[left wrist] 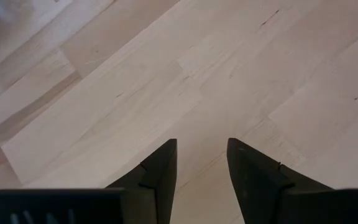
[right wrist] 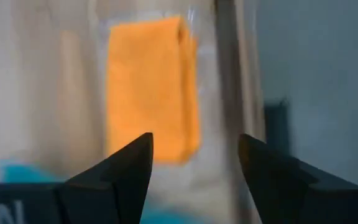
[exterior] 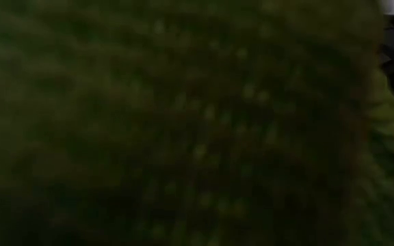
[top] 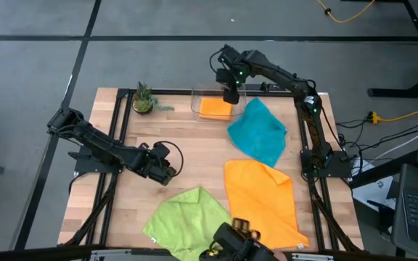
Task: Fold microfiber towels
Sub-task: Fold the green microfiber cloth
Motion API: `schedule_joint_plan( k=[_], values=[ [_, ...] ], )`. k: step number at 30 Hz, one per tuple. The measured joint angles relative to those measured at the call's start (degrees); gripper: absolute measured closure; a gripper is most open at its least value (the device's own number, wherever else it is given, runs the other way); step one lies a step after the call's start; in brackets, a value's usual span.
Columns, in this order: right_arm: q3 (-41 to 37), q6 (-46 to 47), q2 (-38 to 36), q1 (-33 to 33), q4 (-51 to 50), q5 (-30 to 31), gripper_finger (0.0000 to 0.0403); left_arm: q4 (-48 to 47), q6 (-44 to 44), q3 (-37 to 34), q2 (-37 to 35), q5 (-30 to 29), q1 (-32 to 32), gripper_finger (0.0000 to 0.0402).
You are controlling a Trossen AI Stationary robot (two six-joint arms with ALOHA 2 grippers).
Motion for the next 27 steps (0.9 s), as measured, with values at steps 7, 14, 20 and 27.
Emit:
schedule_joint_plan(
  k=[7, 14, 20, 27],
  values=[
    [3.45, 17.01, -0.07, 0.83, -18.59, -0.22, 0.0169, 0.06, 0.0, 0.0, 0.02, -0.03, 0.0, 0.0266],
    [1.07, 21.1, -0.3, 8.9, -20.09, -0.25, 0.0169, 0.64, -0.03, -0.02, 0.02, -0.07, -1.4, 0.0266],
    [0.99, 20.79, -2.25, 19.67, -20.11, -0.23, 0.0169, 1.18, -0.38, -0.02, 0.02, -0.07, -3.94, 0.0266],
    [0.88, 19.48, -7.84, 31.96, -20.09, 1.81, 0.0169, 1.68, -0.53, -0.02, 0.02, -0.13, -6.74, 0.0266]
  ],
)
